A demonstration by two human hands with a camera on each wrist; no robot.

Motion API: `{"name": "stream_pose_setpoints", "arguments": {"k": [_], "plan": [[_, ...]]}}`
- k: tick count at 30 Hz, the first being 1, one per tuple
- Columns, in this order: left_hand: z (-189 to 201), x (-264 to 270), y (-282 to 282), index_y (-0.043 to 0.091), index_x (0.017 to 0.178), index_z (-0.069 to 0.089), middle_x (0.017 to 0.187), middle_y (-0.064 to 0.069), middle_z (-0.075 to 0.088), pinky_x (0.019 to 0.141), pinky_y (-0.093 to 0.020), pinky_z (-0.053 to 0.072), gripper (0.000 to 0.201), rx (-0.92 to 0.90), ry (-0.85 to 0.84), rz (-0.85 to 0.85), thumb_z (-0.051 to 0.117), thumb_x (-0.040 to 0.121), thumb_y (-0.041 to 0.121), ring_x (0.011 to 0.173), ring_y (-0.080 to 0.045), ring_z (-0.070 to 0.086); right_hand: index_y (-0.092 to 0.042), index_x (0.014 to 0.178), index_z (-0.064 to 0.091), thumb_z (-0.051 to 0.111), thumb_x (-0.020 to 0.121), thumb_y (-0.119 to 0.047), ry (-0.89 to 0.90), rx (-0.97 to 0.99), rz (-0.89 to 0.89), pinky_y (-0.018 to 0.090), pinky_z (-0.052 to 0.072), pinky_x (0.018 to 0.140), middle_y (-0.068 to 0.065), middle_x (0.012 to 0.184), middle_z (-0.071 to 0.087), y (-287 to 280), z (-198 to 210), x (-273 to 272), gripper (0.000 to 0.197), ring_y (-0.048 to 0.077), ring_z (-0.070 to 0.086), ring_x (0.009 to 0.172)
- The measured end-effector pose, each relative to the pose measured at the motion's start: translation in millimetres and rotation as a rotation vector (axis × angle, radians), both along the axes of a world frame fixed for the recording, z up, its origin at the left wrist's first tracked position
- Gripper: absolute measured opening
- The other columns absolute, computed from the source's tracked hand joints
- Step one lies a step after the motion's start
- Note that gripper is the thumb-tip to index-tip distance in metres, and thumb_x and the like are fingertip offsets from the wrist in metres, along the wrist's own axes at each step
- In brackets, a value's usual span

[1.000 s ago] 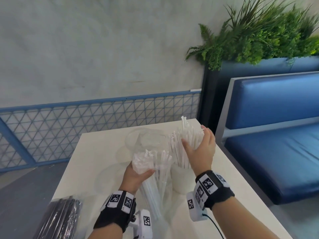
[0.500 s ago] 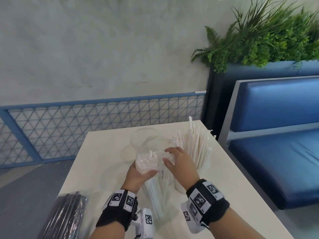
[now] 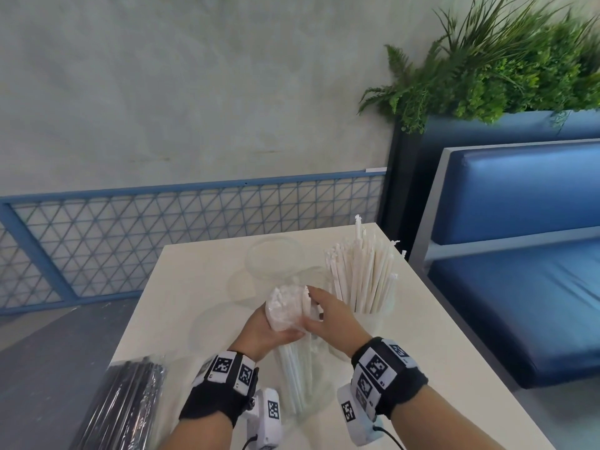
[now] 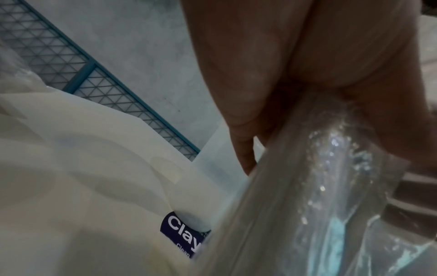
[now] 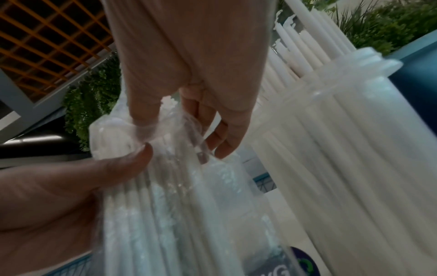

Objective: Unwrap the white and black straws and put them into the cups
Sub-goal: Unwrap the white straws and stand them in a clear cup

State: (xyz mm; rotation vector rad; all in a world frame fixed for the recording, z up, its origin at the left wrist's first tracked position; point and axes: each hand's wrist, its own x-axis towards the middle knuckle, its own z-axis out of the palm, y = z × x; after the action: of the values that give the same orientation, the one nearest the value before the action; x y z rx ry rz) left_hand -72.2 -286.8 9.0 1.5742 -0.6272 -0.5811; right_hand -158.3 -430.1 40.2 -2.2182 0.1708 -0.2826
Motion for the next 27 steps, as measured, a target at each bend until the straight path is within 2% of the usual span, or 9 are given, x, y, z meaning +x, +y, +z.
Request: {"name": "stream_pose_setpoints", "arguments": {"k": [2, 6, 9, 11, 15, 18, 20, 23, 27], "plan": [[2, 1, 0, 0.022, 0.112, 0.059, 0.104, 0.004, 0.071, 0.087, -0.024, 0.052, 0.072, 0.028, -0.019, -0.011, 0.084, 0.045, 0.029, 0.102, -0.008, 0.066, -0.01, 0.122, 0.052, 0.066, 0.081, -0.016, -0.034, -0.012, -0.011, 0.016, 0.037, 0.085, -0.007, 0.115, 0.053, 2, -5, 2, 0.044, 0.006, 0.046, 0.099], [8, 0, -2, 0.021, 0.109, 0.06, 0.101, 0.005, 0.071, 0.076, -0.017, 0.052, 0.06, 0.054, -0.079, 0.02, 0.087, 0.056, 0.01, 0.096, -0.003, 0.067, -0.035, 0.096, 0.048, 0.065, 0.082, -0.01, -0.104, 0.078, -0.018, 0.005, 0.037, 0.069, -0.023, 0.08, 0.048, 3, -3, -2, 0.034, -0.009, 0.052, 0.074], [15, 2, -8, 0.011, 0.11, 0.059, 0.099, 0.004, 0.07, 0.071, -0.015, 0.051, 0.055, -0.014, -0.099, 0.1, 0.083, 0.062, -0.001, 0.087, 0.0, 0.067, -0.03, 0.107, 0.057, 0.065, 0.083, -0.009, -0.212, 0.217, -0.117, 0.006, 0.04, 0.077, -0.012, 0.095, 0.061, 5, 0, -2, 0.032, 0.0, 0.057, 0.088], [18, 3, -10, 0.009, 0.109, 0.058, 0.096, 0.004, 0.07, 0.073, -0.017, 0.053, 0.057, -0.019, -0.11, 0.087, 0.086, 0.06, 0.001, 0.085, 0.0, 0.066, -0.033, 0.096, 0.056, 0.064, 0.084, -0.007, -0.263, 0.224, -0.175, 0.006, 0.04, 0.073, -0.013, 0.089, 0.057, 9, 1, -1, 0.029, 0.003, 0.054, 0.082], [8, 7, -9, 0.01, 0.114, 0.055, 0.106, 0.0, 0.068, 0.078, -0.021, 0.053, 0.083, 0.061, -0.081, 0.06, 0.089, 0.042, 0.033, 0.1, -0.011, 0.065, -0.01, 0.118, 0.056, 0.064, 0.085, -0.019, -0.042, 0.099, -0.128, 0.024, 0.045, 0.078, -0.001, 0.1, 0.06, 8, -4, 0, 0.035, 0.017, 0.058, 0.091], [5, 9, -9, 0.008, 0.124, 0.048, 0.119, -0.008, 0.062, 0.086, -0.022, 0.052, 0.1, 0.124, -0.092, 0.018, 0.091, 0.037, 0.031, 0.112, -0.02, 0.06, -0.008, 0.119, 0.057, 0.067, 0.081, -0.023, 0.063, 0.035, -0.003, 0.035, 0.049, 0.091, 0.012, 0.112, 0.064, 6, -10, 6, 0.042, 0.025, 0.061, 0.104], [6, 8, -11, 0.012, 0.124, 0.045, 0.116, -0.002, 0.059, 0.086, -0.017, 0.051, 0.094, 0.17, -0.096, -0.052, 0.088, 0.04, 0.016, 0.108, -0.013, 0.058, -0.011, 0.122, 0.057, 0.072, 0.078, -0.015, 0.066, 0.145, 0.063, 0.025, 0.048, 0.095, 0.006, 0.116, 0.064, 7, -10, 9, 0.047, 0.011, 0.061, 0.107], [4, 8, -13, 0.007, 0.135, 0.038, 0.116, 0.004, 0.058, 0.082, -0.01, 0.048, 0.089, 0.253, -0.087, -0.119, 0.083, 0.06, -0.006, 0.119, -0.017, 0.054, -0.01, 0.124, 0.054, 0.073, 0.072, -0.011, -0.026, 0.281, 0.027, -0.001, 0.039, 0.083, -0.008, 0.107, 0.062, 14, -10, 13, 0.055, -0.019, 0.056, 0.093], [10, 8, -14, 0.001, 0.142, 0.025, 0.133, -0.001, 0.047, 0.092, -0.009, 0.041, 0.085, 0.224, -0.027, -0.157, 0.073, 0.072, -0.009, 0.123, -0.013, 0.045, -0.016, 0.108, 0.064, 0.07, 0.062, -0.025, -0.081, 0.374, -0.114, 0.009, 0.046, 0.08, -0.003, 0.1, 0.069, 27, -25, 22, 0.048, -0.004, 0.063, 0.092]]}}
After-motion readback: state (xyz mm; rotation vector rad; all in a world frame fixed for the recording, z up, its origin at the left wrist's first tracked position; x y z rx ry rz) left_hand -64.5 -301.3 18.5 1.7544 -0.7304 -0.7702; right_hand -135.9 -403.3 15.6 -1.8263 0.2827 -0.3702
